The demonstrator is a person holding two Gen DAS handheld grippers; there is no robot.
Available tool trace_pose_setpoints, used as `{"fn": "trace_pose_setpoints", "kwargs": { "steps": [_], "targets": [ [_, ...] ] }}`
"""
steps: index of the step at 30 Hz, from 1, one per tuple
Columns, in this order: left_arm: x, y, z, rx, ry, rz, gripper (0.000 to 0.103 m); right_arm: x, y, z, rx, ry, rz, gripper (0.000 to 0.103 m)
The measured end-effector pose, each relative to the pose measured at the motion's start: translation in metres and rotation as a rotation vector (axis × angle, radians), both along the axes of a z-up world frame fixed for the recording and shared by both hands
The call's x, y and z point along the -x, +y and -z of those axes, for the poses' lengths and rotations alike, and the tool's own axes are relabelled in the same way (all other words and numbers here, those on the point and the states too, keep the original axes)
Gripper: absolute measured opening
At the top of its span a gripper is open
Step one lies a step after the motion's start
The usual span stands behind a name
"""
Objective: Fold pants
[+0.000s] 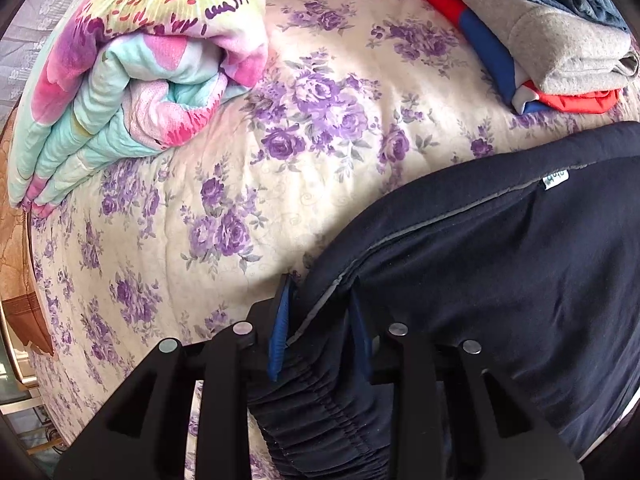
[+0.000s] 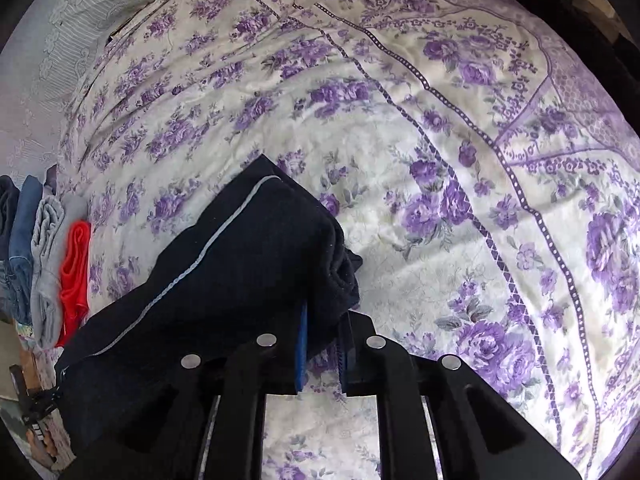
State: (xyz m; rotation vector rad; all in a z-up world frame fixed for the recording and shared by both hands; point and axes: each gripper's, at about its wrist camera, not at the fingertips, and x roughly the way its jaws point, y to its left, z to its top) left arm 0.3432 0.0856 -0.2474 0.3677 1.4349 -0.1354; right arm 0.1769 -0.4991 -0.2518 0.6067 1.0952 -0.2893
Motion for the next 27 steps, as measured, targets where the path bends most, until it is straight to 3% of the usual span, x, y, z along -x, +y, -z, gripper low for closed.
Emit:
{"fn": "trace_pose_setpoints", "kwargs": {
  "steps": [4,5,8,10,11,13,17,20,22,23,25,27],
  "targets": [
    [0.001,0.0,0.0,-0.025,-0.004,0.019,0.032,0.0,-0.006,-0.015,-0.007,0.051,0.019,0.039],
    [0.003,-0.001,-0.004,-0.041,-0.008,0.03,0.037,0.001,-0.004,-0.024,0.016,0.057,0.003,0.039],
    [0.005,-0.002,-0.013,-0.031,0.024,0.063,0.05,0.006,0.016,-0.071,0.189,0.026,-0.078,0.041],
    [0.006,0.001,-0.028,0.0,0.02,0.092,0.051,0.012,0.039,-0.103,0.269,-0.026,-0.168,0.052],
    [0.006,0.002,-0.036,0.008,0.011,0.112,0.056,0.015,0.053,-0.117,0.285,-0.055,-0.214,0.057],
    [0.002,0.004,-0.049,0.023,0.008,0.147,0.067,0.022,0.081,-0.139,0.29,-0.104,-0.308,0.058],
    [-0.007,-0.005,-0.047,0.034,0.055,0.226,0.068,0.022,0.148,-0.159,0.261,-0.159,-0.507,0.058],
    [-0.016,-0.014,-0.027,0.025,0.1,0.259,0.068,0.014,0.211,-0.163,0.224,-0.174,-0.703,0.058],
    [-0.023,-0.015,-0.008,0.02,0.147,0.251,0.062,0.008,0.252,-0.158,0.207,-0.173,-0.846,0.058],
    [-0.024,-0.015,0.001,0.026,0.176,0.246,0.04,0.004,0.271,-0.154,0.202,-0.162,-0.91,0.059],
    [-0.023,-0.017,0.005,0.028,0.159,0.256,0.036,-0.006,0.308,-0.143,0.191,-0.141,-1.036,0.059],
    [-0.023,-0.015,-0.001,0.054,0.135,0.253,0.019,-0.02,0.338,-0.134,0.152,-0.129,-1.152,0.059]
  ]
}}
